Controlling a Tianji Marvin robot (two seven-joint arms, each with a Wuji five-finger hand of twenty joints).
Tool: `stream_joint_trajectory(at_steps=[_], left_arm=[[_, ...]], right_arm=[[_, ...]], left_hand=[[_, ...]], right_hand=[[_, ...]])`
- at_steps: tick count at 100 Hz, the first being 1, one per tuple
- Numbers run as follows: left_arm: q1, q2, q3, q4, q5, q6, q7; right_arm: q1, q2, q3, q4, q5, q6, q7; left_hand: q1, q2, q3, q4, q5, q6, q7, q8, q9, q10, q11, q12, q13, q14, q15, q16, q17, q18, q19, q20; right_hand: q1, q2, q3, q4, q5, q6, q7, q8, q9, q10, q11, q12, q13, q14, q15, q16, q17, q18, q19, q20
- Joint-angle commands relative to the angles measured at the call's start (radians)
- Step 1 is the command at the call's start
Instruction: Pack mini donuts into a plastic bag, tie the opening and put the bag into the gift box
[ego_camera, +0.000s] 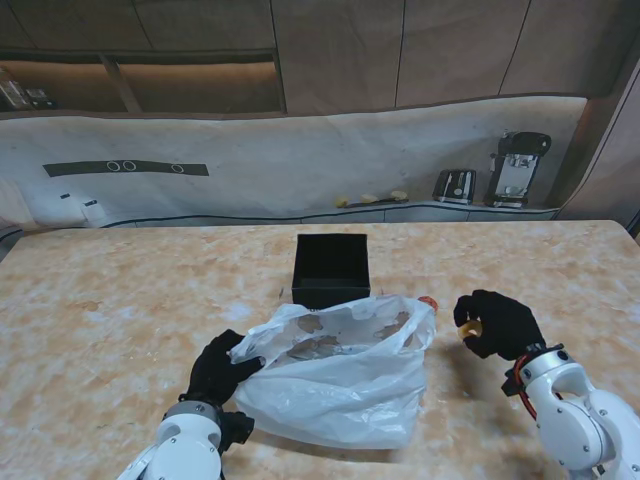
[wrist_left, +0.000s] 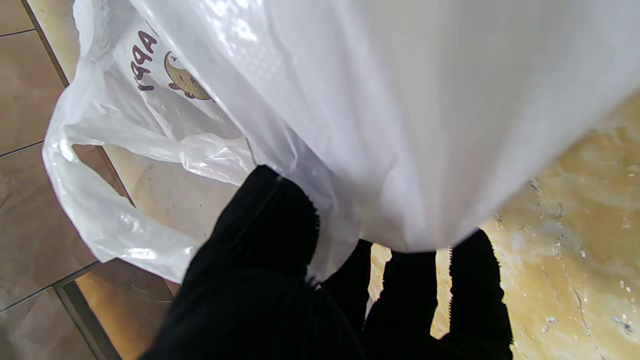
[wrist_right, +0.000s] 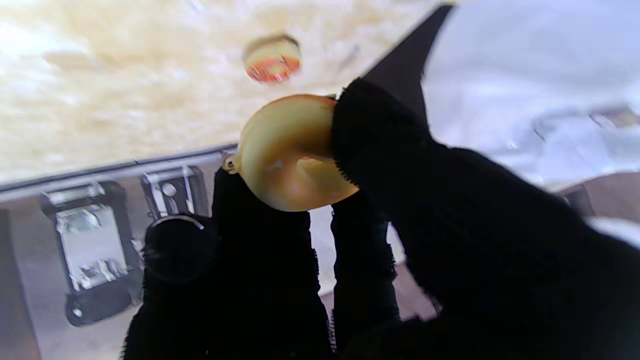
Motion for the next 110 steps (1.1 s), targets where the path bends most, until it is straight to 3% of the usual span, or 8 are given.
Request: stream_joint_trajectory(at_steps=[1,48,85,110], left_arm=[[0.004,-0.002,0.002,-0.004,0.004,-0.004,-0.012],[0.009,0.000,0.017,-0.014,0.020,-0.020,-0.006],[0.014,-0.003,0.017,-0.020,0.025,-0.031,0.010],[0.018,-0.004,0.017,-0.025,0.018,-0.030,0.013]], right_arm=[[0.019,-0.007,-0.002,-0.049,0.005,-0.015,0.026],[0.186,-0.011,-0.164,-0.137,0.190,-0.074,0.129],[0.293,0.030,-0.281,-0.134,0.348,-0.176,0.381],[0.342,0.055,-0.343,-0.105,0.391,-0.205,0.491]], left_hand=[[0.039,0.011,-0.015,0.027,-0.019,0.003,0.037,0.006,-0.029,-0.023,0.002,-0.013,-0.017,-0.010,-0.006,-0.013,-0.018,-0.029,-0.010,0.001],[0.038,0.013,-0.017,0.027,-0.024,0.002,0.038,0.010,-0.033,-0.024,0.002,-0.015,-0.020,-0.010,-0.005,-0.012,-0.018,-0.029,-0.010,0.001],[0.037,0.013,-0.021,0.027,-0.028,0.001,0.042,0.013,-0.041,-0.023,0.007,-0.023,-0.024,-0.008,-0.002,-0.012,-0.022,-0.029,-0.009,0.003],[0.035,0.014,-0.025,0.026,-0.027,0.003,0.042,0.012,-0.040,-0.022,0.010,-0.028,-0.024,-0.008,-0.001,-0.012,-0.022,-0.028,-0.008,0.004]], right_hand=[[0.103,0.032,0.085,0.036,0.072,-0.037,0.136,0.007,0.025,0.012,0.015,0.049,0.042,0.085,0.075,0.017,0.034,-0.109,0.044,0.019],[0.099,0.035,0.074,0.034,0.058,-0.033,0.120,0.004,0.017,0.007,-0.006,0.050,0.037,0.079,0.056,0.019,0.030,-0.100,0.028,0.020],[0.079,0.054,0.019,0.035,0.034,-0.046,0.111,0.010,0.001,-0.012,-0.027,0.061,0.023,0.053,0.020,0.033,0.014,-0.091,-0.007,0.021],[0.076,0.047,-0.056,0.032,0.027,-0.049,0.108,0.004,-0.002,-0.021,-0.038,0.062,0.018,0.032,-0.003,0.050,-0.006,-0.082,-0.031,0.032]])
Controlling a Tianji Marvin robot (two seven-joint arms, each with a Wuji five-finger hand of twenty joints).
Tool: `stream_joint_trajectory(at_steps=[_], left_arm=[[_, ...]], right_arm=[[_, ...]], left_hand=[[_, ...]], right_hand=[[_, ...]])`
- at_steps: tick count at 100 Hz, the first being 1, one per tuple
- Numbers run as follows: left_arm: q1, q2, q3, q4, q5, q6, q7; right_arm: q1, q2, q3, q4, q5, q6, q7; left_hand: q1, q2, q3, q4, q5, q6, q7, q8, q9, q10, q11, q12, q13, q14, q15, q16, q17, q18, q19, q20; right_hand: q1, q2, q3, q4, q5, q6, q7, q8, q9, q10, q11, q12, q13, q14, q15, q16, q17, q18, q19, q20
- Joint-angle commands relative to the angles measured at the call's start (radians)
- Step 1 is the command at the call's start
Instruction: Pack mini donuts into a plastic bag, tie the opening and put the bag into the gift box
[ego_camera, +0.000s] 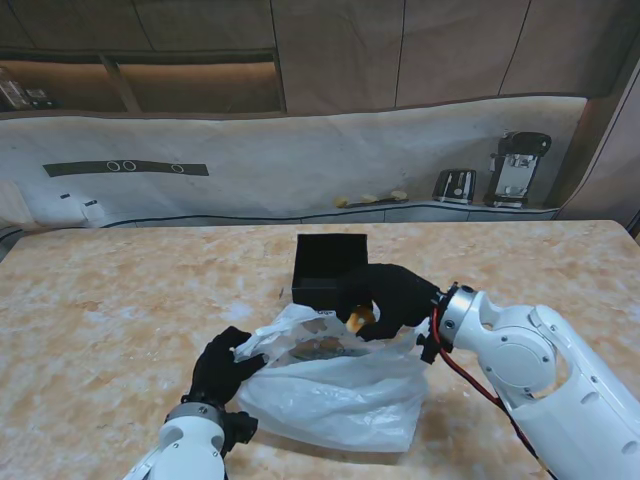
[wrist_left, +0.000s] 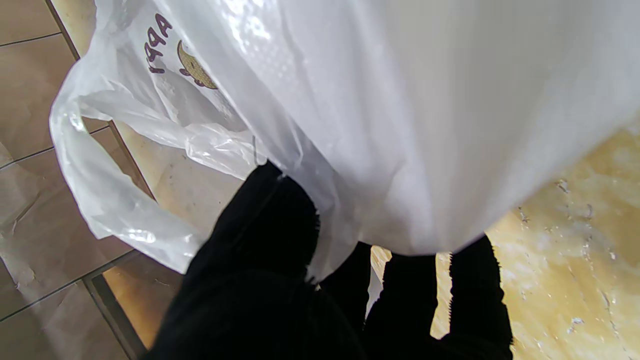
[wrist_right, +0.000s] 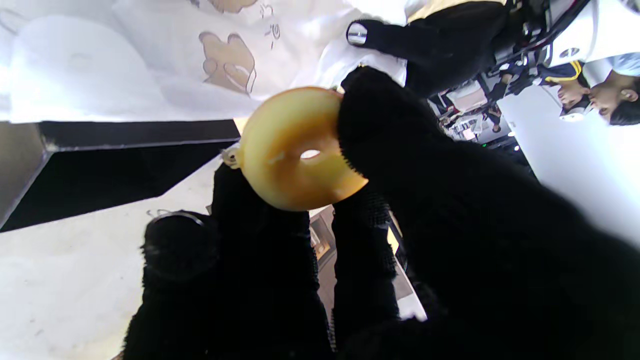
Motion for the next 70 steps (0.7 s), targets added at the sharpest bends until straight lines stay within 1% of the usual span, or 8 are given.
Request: stream_joint_trajectory(at_steps=[1,23,47,54,64,70], left_arm=[[0.010,-0.005,0.001,-0.012,-0.002,0.001,-0.011],[0.013,-0.004,-0.002,-0.017,-0.005,0.000,-0.012],[0.021,-0.003,-0.005,-0.024,-0.009,-0.002,-0.017],[0.023,-0.003,-0.006,-0.026,-0.010,-0.002,-0.017],[0.025,-0.003,-0.007,-0.028,-0.011,-0.002,-0.016],[0.026,-0.003,-0.008,-0.029,-0.011,-0.002,-0.018]], right_arm=[[0.003,0.000,-0.017,0.012,-0.017,-0.010,0.007],[0.039,0.004,-0.066,0.050,-0.010,-0.012,0.027],[0.091,-0.002,-0.129,0.105,-0.024,-0.005,0.006],[0.102,-0.003,-0.142,0.114,-0.035,-0.007,-0.001],[0.110,-0.005,-0.152,0.124,-0.070,-0.018,-0.020],[0.111,-0.004,-0.154,0.126,-0.083,-0.024,-0.023]], left_hand=[[0.035,0.014,-0.025,0.026,-0.026,0.003,0.043,0.012,-0.029,-0.023,0.010,-0.015,-0.023,-0.008,-0.001,-0.012,-0.018,-0.028,-0.008,0.004],[0.036,0.013,-0.026,0.026,-0.026,0.004,0.044,0.011,-0.031,-0.022,0.011,-0.018,-0.023,-0.007,0.000,-0.012,-0.018,-0.031,-0.007,0.005],[0.037,0.012,-0.026,0.026,-0.025,0.005,0.044,0.010,-0.028,-0.021,0.014,-0.020,-0.023,-0.007,0.000,-0.013,-0.018,-0.030,-0.007,0.005],[0.038,0.012,-0.026,0.026,-0.024,0.005,0.044,0.010,-0.026,-0.022,0.015,-0.020,-0.023,-0.007,0.000,-0.013,-0.017,-0.030,-0.007,0.005],[0.038,0.012,-0.026,0.026,-0.024,0.005,0.044,0.010,-0.029,-0.022,0.014,-0.021,-0.023,-0.007,0.000,-0.013,-0.017,-0.029,-0.006,0.005],[0.038,0.012,-0.026,0.026,-0.024,0.005,0.044,0.010,-0.026,-0.022,0.016,-0.020,-0.023,-0.007,0.000,-0.013,-0.017,-0.029,-0.006,0.005]], right_hand=[[0.064,0.046,0.028,0.032,0.026,-0.036,0.099,0.013,-0.010,-0.022,-0.004,0.000,0.017,0.031,0.012,0.038,-0.009,-0.083,-0.009,0.021],[0.053,0.065,-0.033,0.031,0.012,-0.030,0.074,-0.001,-0.025,-0.036,-0.028,-0.006,0.005,0.013,-0.028,0.047,-0.036,-0.074,-0.031,0.039],[0.052,0.071,-0.042,0.030,0.007,-0.021,0.047,-0.018,-0.036,-0.040,-0.048,-0.016,-0.003,0.011,-0.063,0.042,-0.053,-0.075,-0.046,0.042],[0.046,0.078,-0.054,0.028,0.003,-0.025,0.037,-0.021,-0.043,-0.048,-0.054,-0.019,-0.016,0.003,-0.080,0.040,-0.072,-0.073,-0.042,0.049],[0.033,0.094,-0.084,0.033,-0.007,-0.026,-0.014,-0.029,-0.071,-0.066,-0.078,-0.044,-0.043,-0.020,-0.140,0.028,-0.118,-0.069,-0.048,0.061],[0.007,0.110,-0.108,0.044,-0.013,-0.025,-0.091,-0.042,-0.102,-0.075,-0.120,-0.089,-0.077,-0.026,-0.215,0.001,-0.177,-0.045,-0.083,0.063]])
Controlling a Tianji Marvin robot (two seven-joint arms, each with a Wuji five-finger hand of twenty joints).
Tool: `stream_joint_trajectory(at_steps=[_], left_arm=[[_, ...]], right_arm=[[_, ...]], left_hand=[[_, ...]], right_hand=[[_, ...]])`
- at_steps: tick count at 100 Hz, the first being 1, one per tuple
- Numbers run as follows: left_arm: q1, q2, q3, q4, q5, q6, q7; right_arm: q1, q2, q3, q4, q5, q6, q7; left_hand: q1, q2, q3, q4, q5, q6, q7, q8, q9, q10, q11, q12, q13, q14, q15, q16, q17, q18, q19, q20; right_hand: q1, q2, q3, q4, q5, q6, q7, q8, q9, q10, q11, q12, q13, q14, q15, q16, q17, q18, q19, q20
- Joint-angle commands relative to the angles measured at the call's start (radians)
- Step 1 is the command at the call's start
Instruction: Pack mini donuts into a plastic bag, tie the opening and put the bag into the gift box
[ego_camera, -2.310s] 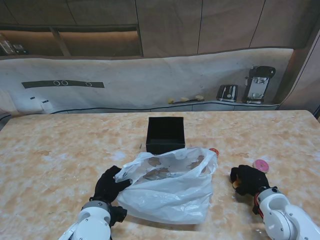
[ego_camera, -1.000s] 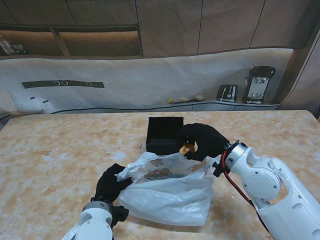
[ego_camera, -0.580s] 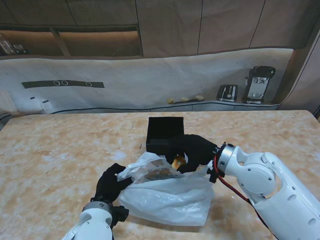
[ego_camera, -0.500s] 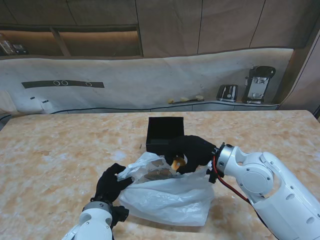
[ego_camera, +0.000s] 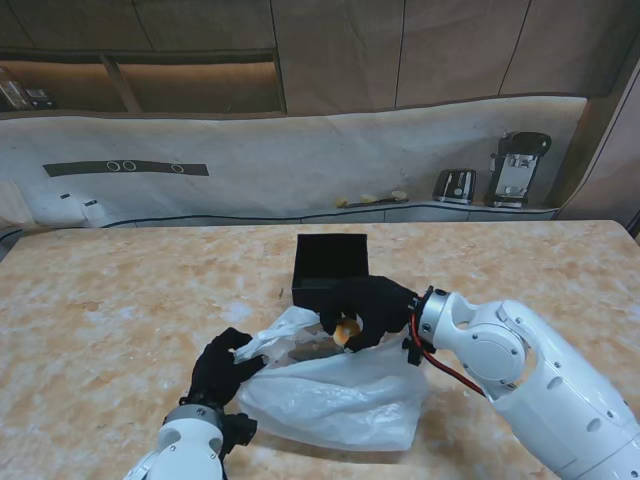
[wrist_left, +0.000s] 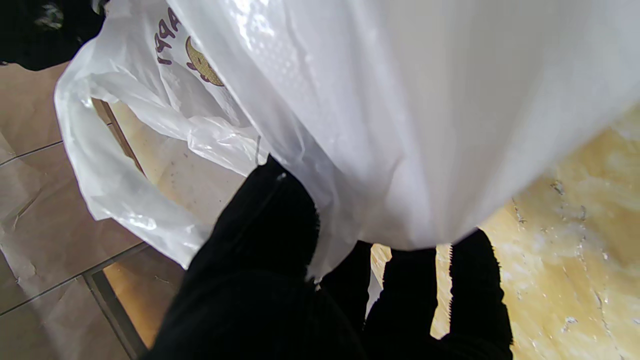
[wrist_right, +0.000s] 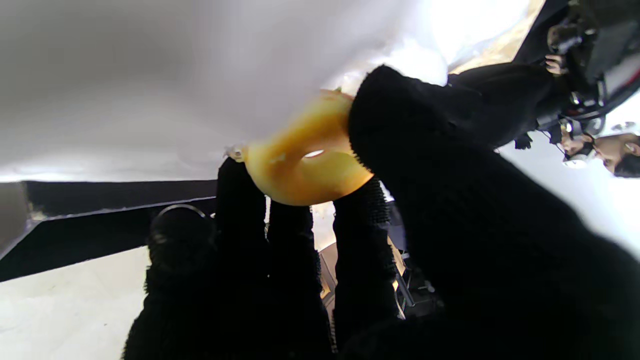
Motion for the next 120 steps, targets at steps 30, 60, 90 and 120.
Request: stream_joint_trajectory(at_steps=[30,60,90,120], left_arm=[[0.013,-0.003,-0.003,-0.015,-0.007,0.004,-0.017],[0.011,-0.002,-0.002,-0.016,-0.006,0.004,-0.020],[0.005,-0.001,0.002,-0.010,0.002,0.003,-0.020],[0.002,0.000,0.005,-0.007,0.010,-0.004,-0.022]], right_arm=[[-0.027,0.000,0.024,-0.021,-0.064,-0.017,0.020],[-0.078,-0.019,0.073,-0.036,-0.149,-0.018,-0.100],[-0.197,-0.039,0.233,-0.101,-0.246,0.039,-0.237],[-0.324,-0.048,0.407,-0.139,-0.372,0.103,-0.351]], left_hand=[[0.038,0.013,-0.025,0.026,-0.024,0.002,0.044,0.009,-0.026,-0.022,0.015,-0.011,-0.023,-0.007,-0.001,-0.013,-0.016,-0.029,-0.005,0.006],[0.038,0.012,-0.024,0.027,-0.023,0.001,0.044,0.009,-0.027,-0.022,0.014,-0.010,-0.022,-0.007,0.000,-0.013,-0.016,-0.029,-0.005,0.006],[0.038,0.013,-0.025,0.027,-0.024,0.001,0.044,0.009,-0.029,-0.023,0.013,-0.010,-0.023,-0.008,0.000,-0.013,-0.017,-0.030,-0.006,0.005],[0.039,0.003,-0.024,0.028,-0.023,-0.002,0.047,0.012,-0.029,-0.023,0.013,-0.012,-0.020,-0.008,0.001,-0.013,-0.015,-0.030,-0.006,0.005]], right_hand=[[-0.131,0.082,-0.005,0.125,-0.143,-0.007,-0.433,-0.008,-0.289,-0.034,-0.244,-0.238,-0.300,-0.049,-0.360,-0.169,-0.408,0.042,-0.306,0.001],[-0.150,0.132,-0.011,0.130,-0.171,0.028,-0.447,-0.057,-0.262,-0.015,-0.234,-0.282,-0.264,-0.040,-0.355,-0.191,-0.387,0.061,-0.331,-0.021],[-0.184,0.178,-0.029,0.139,-0.153,0.069,-0.400,-0.070,-0.197,0.007,-0.211,-0.291,-0.214,-0.010,-0.319,-0.187,-0.330,0.063,-0.274,-0.042],[-0.190,0.212,-0.032,0.152,-0.145,0.093,-0.396,-0.073,-0.178,0.027,-0.200,-0.289,-0.201,0.014,-0.296,-0.180,-0.320,0.066,-0.240,-0.051]])
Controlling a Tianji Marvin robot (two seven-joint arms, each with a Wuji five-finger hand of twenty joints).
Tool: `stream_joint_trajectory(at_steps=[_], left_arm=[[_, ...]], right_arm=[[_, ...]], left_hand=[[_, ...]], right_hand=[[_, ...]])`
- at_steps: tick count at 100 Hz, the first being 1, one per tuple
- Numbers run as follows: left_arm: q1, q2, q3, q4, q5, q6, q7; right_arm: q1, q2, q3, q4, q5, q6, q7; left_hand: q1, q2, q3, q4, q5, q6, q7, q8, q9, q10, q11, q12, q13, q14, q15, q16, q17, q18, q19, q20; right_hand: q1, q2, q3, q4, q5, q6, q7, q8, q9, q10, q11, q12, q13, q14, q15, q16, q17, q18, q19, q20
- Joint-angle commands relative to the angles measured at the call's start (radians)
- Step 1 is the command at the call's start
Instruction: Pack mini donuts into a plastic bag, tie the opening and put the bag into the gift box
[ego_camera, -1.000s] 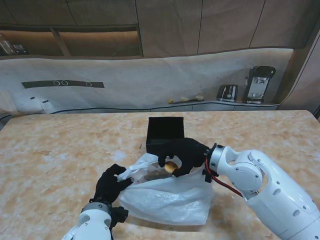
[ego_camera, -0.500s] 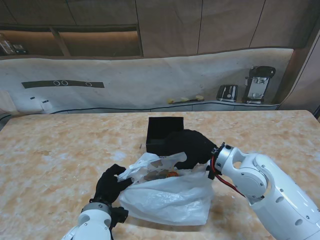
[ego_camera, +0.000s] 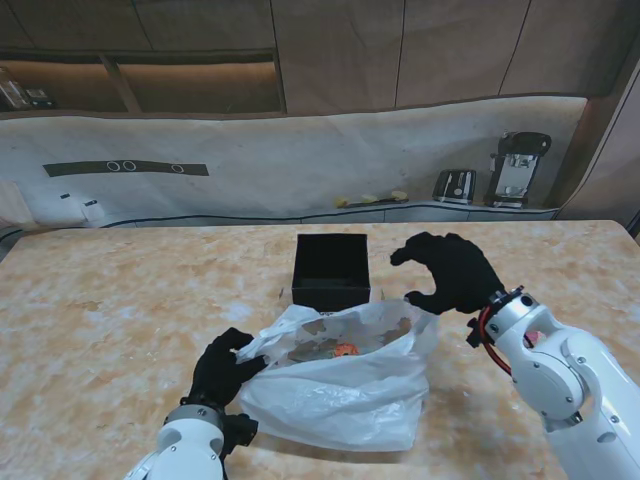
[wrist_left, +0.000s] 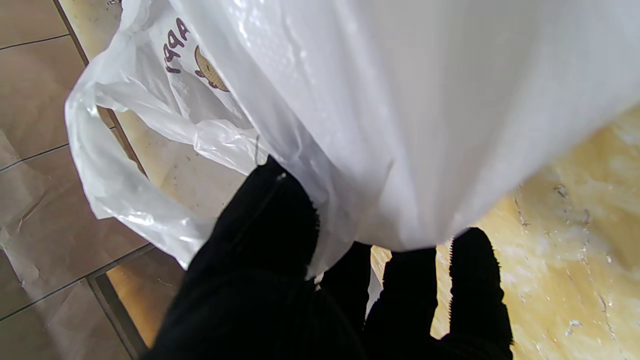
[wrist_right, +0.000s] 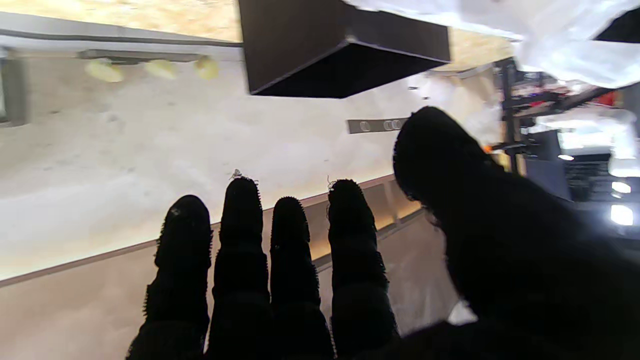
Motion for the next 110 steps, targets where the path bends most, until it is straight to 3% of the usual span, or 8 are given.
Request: stream_joint_trajectory(at_steps=[1,23,25,48,82,110], left_arm=[[0.002,-0.001,0.001,-0.004,0.005,-0.004,-0.016],[0.002,-0.001,-0.004,-0.013,0.005,-0.025,-0.010],[0.002,-0.001,-0.005,-0.015,0.006,-0.028,-0.009],[-0.002,0.001,-0.014,-0.034,0.008,-0.046,-0.008],[-0.003,-0.008,-0.013,-0.045,-0.012,-0.032,0.013],[-0.001,-0.009,-0.012,-0.048,-0.016,-0.016,0.013]], right_arm=[[-0.033,0.002,0.025,0.002,-0.012,0.019,0.001],[-0.108,0.009,0.123,0.003,-0.092,0.080,0.015],[-0.114,0.010,0.129,0.003,-0.098,0.087,0.018],[-0.143,0.018,0.171,0.039,-0.155,0.151,0.049],[-0.091,0.032,0.160,0.146,-0.214,0.243,0.111],[-0.007,0.044,0.098,0.244,-0.226,0.317,0.183]], left_hand=[[0.038,0.003,-0.025,0.028,-0.023,-0.004,0.048,0.012,-0.029,-0.023,0.013,-0.011,-0.020,-0.008,0.001,-0.013,-0.015,-0.029,-0.006,0.005],[0.011,0.023,-0.047,0.017,-0.024,-0.009,0.050,0.014,-0.033,-0.025,0.012,-0.034,-0.020,-0.010,0.001,-0.013,-0.015,-0.031,-0.005,0.005],[0.023,0.029,-0.071,0.022,-0.024,-0.010,0.050,0.014,-0.036,-0.025,0.030,-0.072,-0.020,-0.009,0.000,-0.013,-0.015,-0.030,-0.006,0.005],[0.006,0.030,-0.092,0.020,-0.024,-0.010,0.050,0.013,-0.039,-0.025,0.031,-0.092,-0.019,-0.010,0.001,-0.013,-0.016,-0.031,-0.006,0.004],[0.011,0.033,-0.092,0.025,-0.010,-0.006,0.051,0.012,-0.029,-0.024,0.035,-0.102,-0.012,-0.006,0.001,-0.013,-0.014,-0.028,-0.007,0.004],[0.015,0.034,-0.093,0.027,-0.010,-0.004,0.053,0.011,-0.030,-0.023,0.037,-0.106,-0.013,-0.006,0.002,-0.012,-0.014,-0.028,-0.007,0.004]], right_hand=[[-0.010,0.025,-0.006,0.026,0.010,0.013,0.010,-0.013,0.021,0.021,0.015,-0.016,0.008,0.016,0.011,-0.008,0.005,0.007,0.029,-0.012],[-0.011,0.033,-0.011,0.030,0.008,0.025,-0.003,-0.017,0.008,0.035,0.006,-0.019,-0.014,0.028,0.010,-0.009,-0.019,0.013,0.032,-0.021],[-0.012,0.035,-0.013,0.030,0.006,0.024,-0.005,-0.017,0.005,0.034,0.005,-0.020,-0.018,0.028,0.010,-0.009,-0.024,0.015,0.030,-0.023],[-0.018,0.044,-0.027,0.032,0.003,0.021,-0.025,-0.017,-0.020,0.034,-0.008,-0.023,-0.048,0.026,-0.004,-0.013,-0.062,0.025,0.007,-0.036],[-0.025,0.044,-0.049,0.031,-0.019,0.013,-0.053,-0.012,-0.073,0.034,-0.033,-0.031,-0.108,0.020,-0.045,-0.028,-0.116,0.026,-0.034,-0.048],[-0.035,0.053,-0.125,0.023,-0.079,0.002,-0.100,-0.007,-0.155,0.040,-0.096,-0.099,-0.180,0.015,-0.149,-0.098,-0.177,0.038,-0.199,-0.134]])
